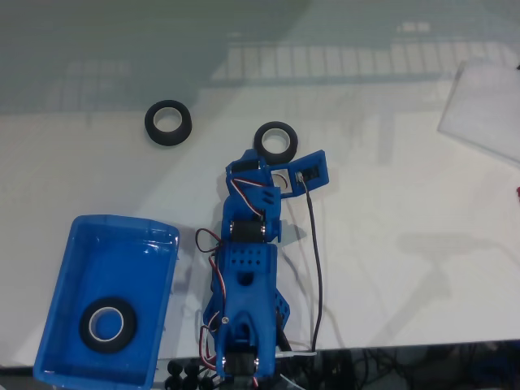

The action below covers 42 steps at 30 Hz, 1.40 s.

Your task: Grasp all tape and put them in the bin.

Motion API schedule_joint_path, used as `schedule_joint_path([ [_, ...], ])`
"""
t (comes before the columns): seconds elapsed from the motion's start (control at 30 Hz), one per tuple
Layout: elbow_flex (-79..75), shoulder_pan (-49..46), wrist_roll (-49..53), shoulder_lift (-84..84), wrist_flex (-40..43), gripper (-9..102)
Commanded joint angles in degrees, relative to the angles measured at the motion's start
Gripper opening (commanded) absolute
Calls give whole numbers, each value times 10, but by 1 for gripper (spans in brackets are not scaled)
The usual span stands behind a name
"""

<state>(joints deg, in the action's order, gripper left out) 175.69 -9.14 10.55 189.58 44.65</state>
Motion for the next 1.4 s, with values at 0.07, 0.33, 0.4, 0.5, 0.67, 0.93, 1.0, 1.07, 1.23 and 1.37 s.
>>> schedule_joint_path([
  [0.07, 20, -5, 2, 9, 0, 0],
  [0.33, 20, -5, 2, 9, 0, 0],
  [0.4, 20, -5, 2, 9, 0, 0],
  [0.5, 20, -5, 2, 9, 0, 0],
  [0.67, 20, -5, 2, 9, 0, 0],
  [0.93, 20, -2, 11, 9, 1, 0],
  [1.0, 20, -3, 3, 9, 1, 0],
  [1.07, 20, -4, -3, 9, 1, 0],
  [1.23, 20, -4, -12, 9, 1, 0],
  [1.37, 15, -14, -27, 9, 4, 23],
])
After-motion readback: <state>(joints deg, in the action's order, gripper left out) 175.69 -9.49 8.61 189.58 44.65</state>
